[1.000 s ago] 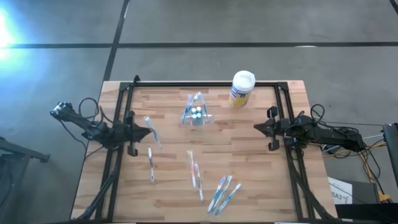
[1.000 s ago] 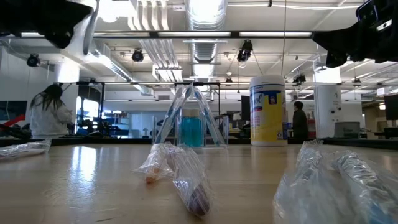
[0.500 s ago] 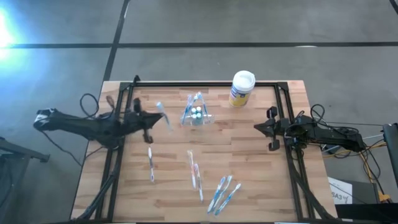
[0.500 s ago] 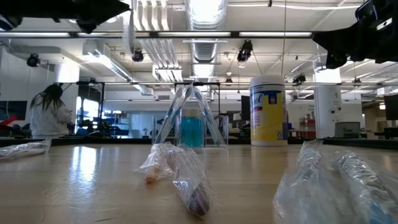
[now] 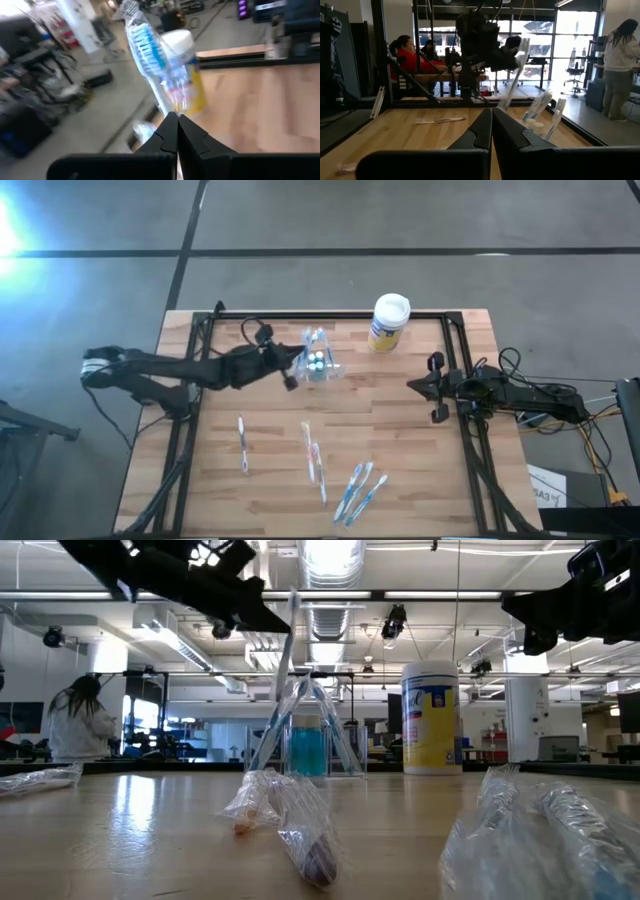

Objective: Pick & Place toothbrushing station
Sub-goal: Put the blue toothbrush into the transparent organizer

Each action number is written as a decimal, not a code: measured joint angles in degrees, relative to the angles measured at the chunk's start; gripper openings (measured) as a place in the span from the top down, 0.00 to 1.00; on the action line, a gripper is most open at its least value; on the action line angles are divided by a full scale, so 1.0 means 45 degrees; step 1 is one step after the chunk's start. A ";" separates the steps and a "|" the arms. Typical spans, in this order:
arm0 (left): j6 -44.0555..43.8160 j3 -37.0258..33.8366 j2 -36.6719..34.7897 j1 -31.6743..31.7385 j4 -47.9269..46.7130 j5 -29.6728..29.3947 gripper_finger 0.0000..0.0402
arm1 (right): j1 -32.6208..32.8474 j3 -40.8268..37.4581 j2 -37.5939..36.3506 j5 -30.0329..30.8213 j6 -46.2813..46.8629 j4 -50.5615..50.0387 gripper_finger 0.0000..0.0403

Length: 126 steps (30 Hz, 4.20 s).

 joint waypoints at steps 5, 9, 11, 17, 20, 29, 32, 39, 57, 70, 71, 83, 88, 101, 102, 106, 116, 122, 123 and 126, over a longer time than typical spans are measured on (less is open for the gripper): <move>0.0962 0.0681 0.1287 0.0024 0.0210 -0.1112 1.00 | 0.0000 0.0000 0.0010 -0.0005 0.0004 -0.0044 0.98; 0.1293 0.0662 0.1694 0.0081 0.0370 -0.1858 1.00 | 0.0000 0.0000 0.0017 0.0000 0.0004 -0.0052 0.98; 0.1310 0.0495 0.1809 0.0170 0.0432 -0.2202 1.00 | 0.0000 0.0000 0.0061 0.0000 0.0003 -0.0061 0.98; 0.1375 -0.0575 0.2000 0.0488 0.2021 -0.2290 1.00 | 0.0000 0.0000 0.0058 0.0000 -0.0001 -0.0102 0.98; 0.1111 -0.1226 0.2133 0.0691 0.2575 -0.2309 1.00 | 0.0000 0.0000 0.0058 0.0000 -0.0001 -0.0097 0.98; 0.0281 -0.2283 0.2347 0.0690 0.3841 -0.2090 1.00 | 0.0000 0.0000 0.0058 0.0005 -0.0142 -0.0089 0.98; -0.0271 -0.2432 0.2470 0.0686 0.3776 -0.2087 1.00 | 0.0000 0.0000 0.0058 0.0010 -0.0142 -0.0083 0.98; -0.1239 -0.2481 0.2549 0.0685 0.3129 -0.1863 1.00 | 0.0000 0.0000 0.0058 0.0017 -0.0127 -0.0080 0.98; -0.3305 -0.2514 0.2470 0.0721 0.1999 -0.1790 0.96 | 0.0000 0.0000 0.0058 0.0016 -0.0137 -0.0039 0.98; -0.4382 -0.2301 0.1855 0.0690 0.1990 -0.0162 0.71 | -0.0003 0.0005 0.0064 0.0024 -0.0142 -0.0033 0.98; -0.4460 -0.2286 0.1855 0.0690 0.1793 -0.0162 0.68 | -0.0005 0.0005 0.0068 0.0024 -0.0142 -0.0029 0.98; -0.4931 -0.1431 -0.0688 0.0597 -0.1889 -0.0166 0.62 | -0.0005 0.0005 0.0068 0.0024 -0.0145 -0.0021 0.98; -0.5365 -0.1382 -0.1490 0.0486 -0.1945 0.0456 0.66 | -0.0005 0.0005 0.0078 0.0029 -0.0239 0.0045 0.98; -0.3911 -0.0356 -0.0448 0.0325 -0.0111 0.0531 0.72 | -0.0005 0.0015 0.0078 0.0033 -0.0440 0.0423 0.98; -0.3520 -0.0037 -0.0308 0.0325 -0.0382 0.0539 0.73 | -0.0005 0.0015 0.0086 0.0029 -0.0493 0.0421 0.98; -0.2613 0.1492 0.0562 0.0475 -0.2409 0.0566 0.83 | -0.0002 0.0015 0.0074 0.0031 -0.0669 0.0423 0.98; -0.2430 0.3231 0.2130 0.0734 -0.4245 -0.1551 0.99 | -0.0003 0.0015 0.0078 0.0016 -0.0666 0.0358 0.98; -0.3514 0.2489 0.2082 0.1402 -0.4315 -0.1335 0.99 | -0.0005 0.0015 0.0087 -0.0005 -0.0511 0.0335 0.98; -0.3715 0.2403 0.2064 0.1488 -0.4306 -0.1227 0.99 | -0.0004 0.0015 0.0094 -0.0002 -0.0511 0.0338 0.98; -0.3831 0.2287 0.2063 0.1525 -0.4244 -0.1105 0.99 | -0.0005 0.0015 0.0097 0.0000 -0.0538 0.0342 0.98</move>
